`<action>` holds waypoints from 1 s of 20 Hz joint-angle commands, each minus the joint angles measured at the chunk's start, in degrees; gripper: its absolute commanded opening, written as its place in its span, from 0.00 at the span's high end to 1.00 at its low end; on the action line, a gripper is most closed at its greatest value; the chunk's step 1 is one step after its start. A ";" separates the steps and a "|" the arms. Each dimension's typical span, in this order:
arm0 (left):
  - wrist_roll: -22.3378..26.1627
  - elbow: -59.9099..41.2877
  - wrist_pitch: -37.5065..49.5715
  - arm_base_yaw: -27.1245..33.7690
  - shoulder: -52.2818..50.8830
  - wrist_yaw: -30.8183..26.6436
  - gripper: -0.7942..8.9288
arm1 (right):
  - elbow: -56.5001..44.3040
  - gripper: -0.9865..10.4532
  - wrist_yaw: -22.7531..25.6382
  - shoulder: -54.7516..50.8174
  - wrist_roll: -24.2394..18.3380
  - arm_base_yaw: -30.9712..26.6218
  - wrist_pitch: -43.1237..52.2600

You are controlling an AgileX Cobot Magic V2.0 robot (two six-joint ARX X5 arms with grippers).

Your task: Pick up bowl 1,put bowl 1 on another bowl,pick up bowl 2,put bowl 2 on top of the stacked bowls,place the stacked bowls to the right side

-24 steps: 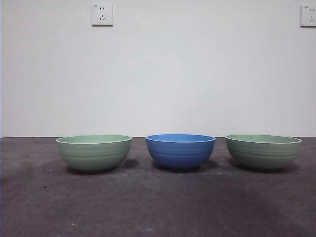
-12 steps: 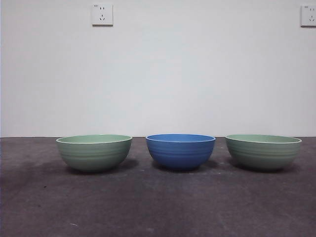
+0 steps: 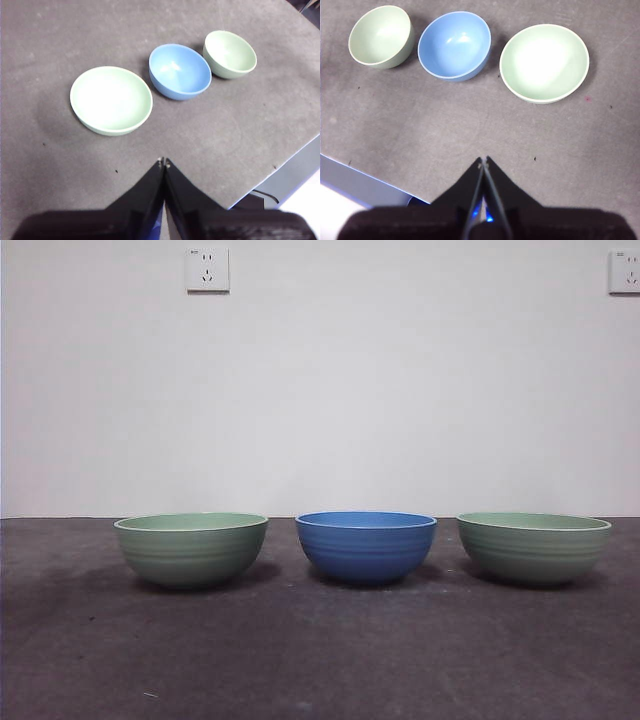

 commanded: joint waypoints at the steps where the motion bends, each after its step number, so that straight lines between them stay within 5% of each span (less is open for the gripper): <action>1: 1.07 0.09 0.13 0.09 -0.07 0.42 0.91 | 0.22 0.82 0.13 0.09 -0.63 0.15 0.22; 2: 0.96 0.09 0.13 0.09 -0.07 0.42 0.84 | 0.22 0.70 0.13 0.09 -0.11 0.15 0.26; 4: 0.81 0.09 0.13 0.09 -0.07 0.42 0.41 | 0.22 0.47 0.13 0.09 0.96 0.15 0.37; 5: 0.76 0.09 0.13 0.07 -0.07 0.42 0.28 | 0.22 0.38 0.13 0.09 1.22 0.15 0.35; 13: 0.39 0.09 -0.94 0.07 -0.04 0.46 0.27 | 0.22 0.36 0.17 0.22 2.32 0.13 0.35; 20: 0.39 0.39 -1.31 0.07 -0.04 0.66 0.27 | 0.22 0.36 4.74 8.33 7.85 0.13 5.70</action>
